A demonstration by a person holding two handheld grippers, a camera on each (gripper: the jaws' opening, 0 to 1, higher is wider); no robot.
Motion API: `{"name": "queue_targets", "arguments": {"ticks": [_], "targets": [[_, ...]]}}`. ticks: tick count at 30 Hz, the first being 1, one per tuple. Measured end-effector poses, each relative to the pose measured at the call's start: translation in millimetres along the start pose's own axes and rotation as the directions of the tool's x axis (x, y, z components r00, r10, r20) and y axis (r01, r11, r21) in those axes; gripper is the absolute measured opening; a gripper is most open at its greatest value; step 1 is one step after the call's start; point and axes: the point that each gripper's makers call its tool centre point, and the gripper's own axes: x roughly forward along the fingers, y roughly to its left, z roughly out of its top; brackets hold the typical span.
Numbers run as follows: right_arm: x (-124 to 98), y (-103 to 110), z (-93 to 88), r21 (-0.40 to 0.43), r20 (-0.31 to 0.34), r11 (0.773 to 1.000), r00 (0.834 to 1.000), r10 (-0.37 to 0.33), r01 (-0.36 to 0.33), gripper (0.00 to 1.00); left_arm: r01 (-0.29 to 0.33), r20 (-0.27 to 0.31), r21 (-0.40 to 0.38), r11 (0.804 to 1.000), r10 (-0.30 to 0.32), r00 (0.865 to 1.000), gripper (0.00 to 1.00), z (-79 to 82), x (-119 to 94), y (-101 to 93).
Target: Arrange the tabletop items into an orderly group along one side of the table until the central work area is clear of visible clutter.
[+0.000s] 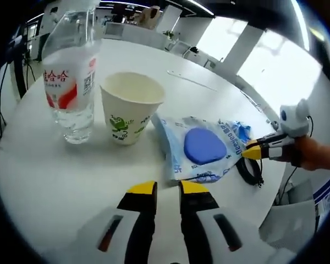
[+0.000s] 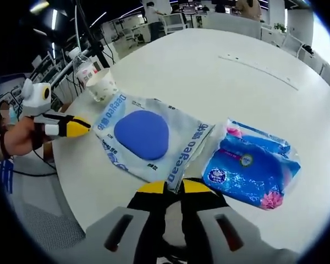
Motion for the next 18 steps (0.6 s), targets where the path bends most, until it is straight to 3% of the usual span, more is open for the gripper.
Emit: {"name": "queue_targets", "arguments": {"ticks": [18], "targets": [[1,4,-0.6,-0.010,-0.001,1.000,1.000,0.016,-0.016,0.00,-0.024,-0.053,0.012,1.000,0.025,0.998,0.00,-3.4,12,1.9]]}}
